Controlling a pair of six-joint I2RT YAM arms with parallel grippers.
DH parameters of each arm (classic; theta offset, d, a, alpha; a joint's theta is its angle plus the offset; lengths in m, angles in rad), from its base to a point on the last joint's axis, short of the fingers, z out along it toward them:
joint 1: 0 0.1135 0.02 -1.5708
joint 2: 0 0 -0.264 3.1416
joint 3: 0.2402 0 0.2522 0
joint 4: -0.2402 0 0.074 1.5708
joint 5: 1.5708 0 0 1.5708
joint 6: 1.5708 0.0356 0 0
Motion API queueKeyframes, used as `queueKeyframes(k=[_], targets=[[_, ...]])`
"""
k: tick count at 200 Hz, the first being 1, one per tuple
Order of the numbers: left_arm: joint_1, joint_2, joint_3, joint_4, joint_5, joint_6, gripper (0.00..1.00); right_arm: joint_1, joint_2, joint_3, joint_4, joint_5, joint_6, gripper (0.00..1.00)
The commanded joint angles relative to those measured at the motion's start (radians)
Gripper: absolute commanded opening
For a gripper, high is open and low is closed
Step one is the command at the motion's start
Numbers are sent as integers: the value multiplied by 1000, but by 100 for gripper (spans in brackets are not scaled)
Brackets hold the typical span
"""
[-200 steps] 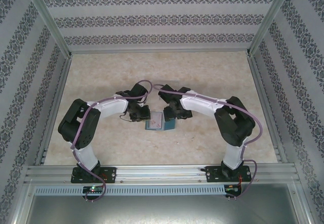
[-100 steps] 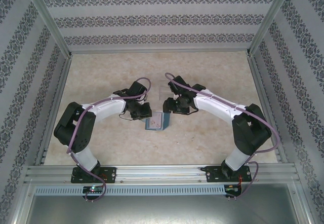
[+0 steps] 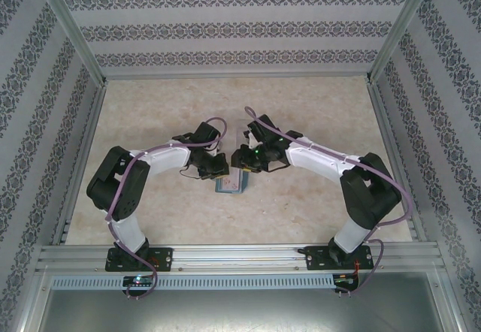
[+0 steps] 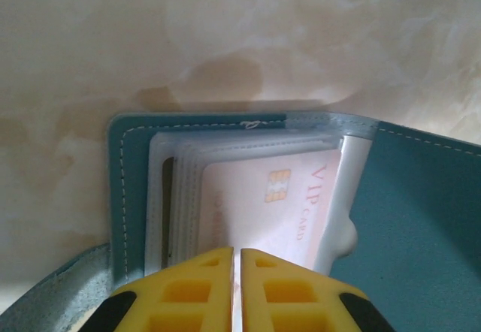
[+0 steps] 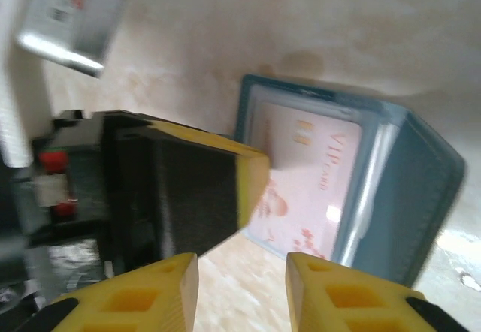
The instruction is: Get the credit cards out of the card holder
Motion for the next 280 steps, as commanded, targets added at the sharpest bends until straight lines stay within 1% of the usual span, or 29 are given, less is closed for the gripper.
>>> queueKeyframes(k=[1, 32, 51, 85, 150, 162, 177, 205, 223, 238, 254, 280], targets=[[4, 9, -16, 2, -10, -7, 10, -24, 21, -49, -23, 13, 8, 35], [3, 16, -25, -19, -31, 1, 10, -50, 58, -81, 9, 9, -22, 32], [4, 9, -33, -19, -39, -2, 10, -62, 73, -105, 63, 16, -29, 30], [3, 2, -49, -4, -44, -16, 10, -89, 119, -124, 155, -10, -43, 27], [6, -17, -38, 3, -43, -31, 12, -119, 159, -123, 204, -18, -101, 21], [6, -20, -27, -4, -37, -31, 13, -122, 157, -124, 206, -18, -117, 21], [6, -30, -9, -21, -37, -27, 16, -123, 155, -121, 210, -24, -130, 21], [6, -49, 14, -37, -42, -25, 17, -122, 125, -123, 206, -48, -110, 21], [4, -45, 26, -48, -33, -24, 17, -115, 100, -124, 194, -53, -93, 23], [2, -44, 31, -50, -33, -21, 17, -110, 98, -122, 193, -89, -72, 24], [3, -32, 43, -79, -62, 0, 16, -96, 97, -121, 204, -108, -56, 24], [4, -10, 35, -86, -72, 9, 15, -74, 113, -107, 200, -126, -41, 24]])
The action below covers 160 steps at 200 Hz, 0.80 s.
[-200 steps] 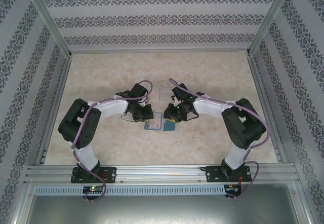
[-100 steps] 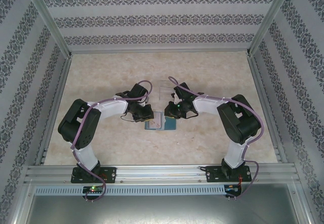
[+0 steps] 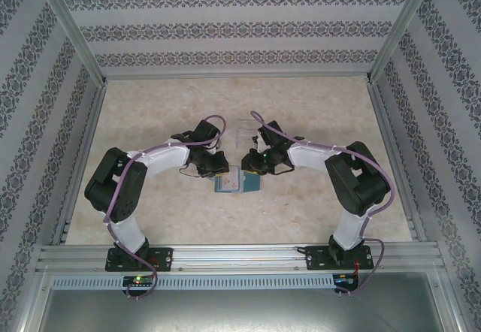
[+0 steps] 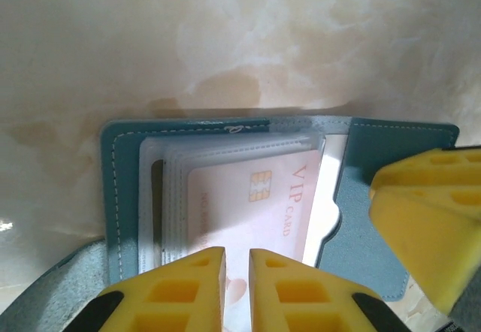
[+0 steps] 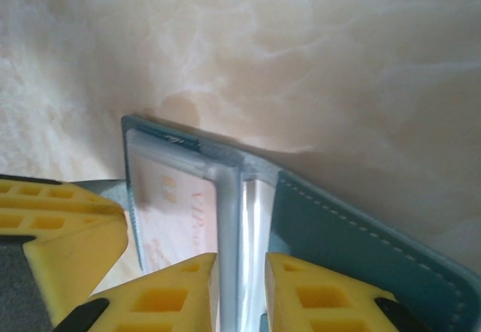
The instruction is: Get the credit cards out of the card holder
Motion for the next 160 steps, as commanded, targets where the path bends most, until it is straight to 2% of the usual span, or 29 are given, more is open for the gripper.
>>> queueKeyframes(k=[1, 47, 160], targets=[[4, 11, 10, -51, -30, 24, 15, 25, -7, 4, -2, -43, 26, 24], [3, 20, -31, -24, -41, 9, 16, 58, 23, 30, -52, 7, 32, 28], [4, 43, -50, -23, -49, 21, 16, 91, 69, 58, -105, 77, 30, 29]])
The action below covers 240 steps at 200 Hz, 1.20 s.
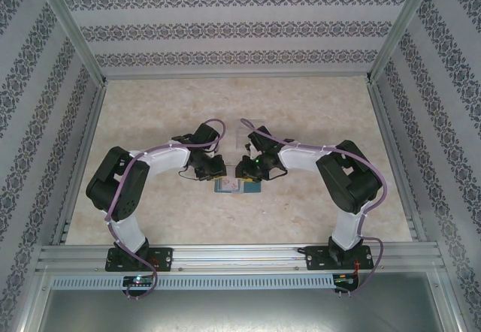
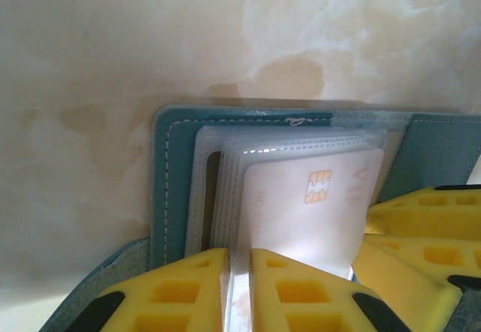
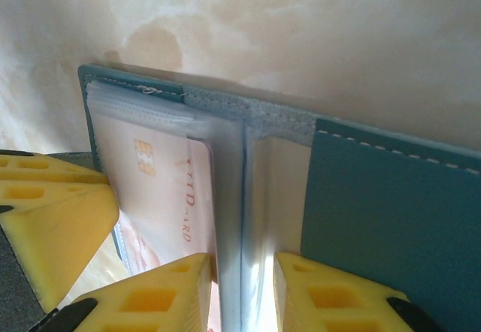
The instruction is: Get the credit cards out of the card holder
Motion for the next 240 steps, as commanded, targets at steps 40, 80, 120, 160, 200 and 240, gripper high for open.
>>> queueKeyframes(k=[40, 80, 120, 160, 200, 240], targets=[[4, 32, -22, -15, -18, 20, 16, 24, 26, 32, -46, 42, 0, 31], [4, 26, -22, -18, -20, 20, 15, 29, 35, 51, -95, 78, -8, 31], [4, 26, -23, -20, -23, 20, 16, 27, 29, 49, -109, 96, -6, 27], [4, 22, -21, -33, -35, 26, 15, 19, 9, 43, -111, 106, -3, 22], [4, 17, -13, -43, -41, 30, 15, 9, -29, 30, -95, 93, 6, 19], [4, -1, 26, -75, -55, 34, 15, -13, -55, 4, -52, 57, 24, 22]])
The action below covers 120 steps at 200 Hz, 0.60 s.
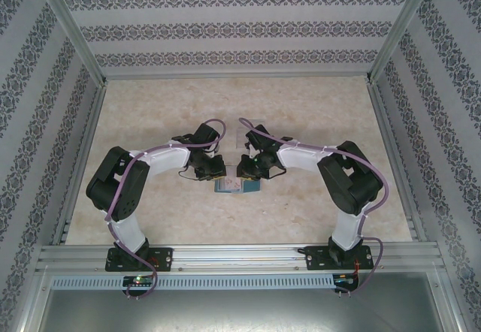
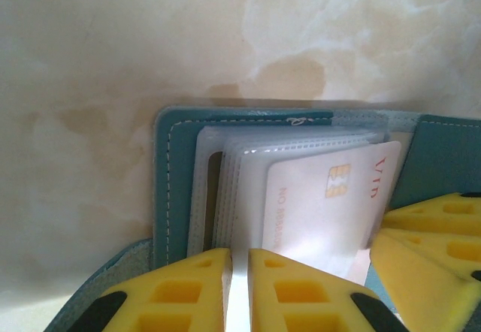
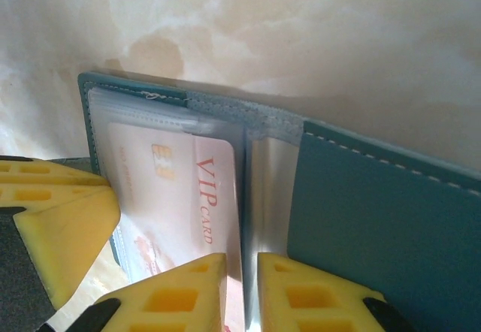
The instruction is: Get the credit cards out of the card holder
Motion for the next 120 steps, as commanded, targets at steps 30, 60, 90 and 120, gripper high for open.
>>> queueKeyframes(k=[30, 60, 90, 120], targets=[[3, -17, 57, -79, -20, 22, 16, -41, -55, -49, 49, -36, 23, 25], [3, -30, 65, -94, -5, 26, 15, -66, -62, -83, 113, -88, 30, 25], [-5, -27, 66, -71, 39, 17, 14, -79, -53, -114, 190, -144, 40, 25], [-6, 11, 54, -43, 63, 12, 11, -80, -28, -120, 229, -177, 39, 25]])
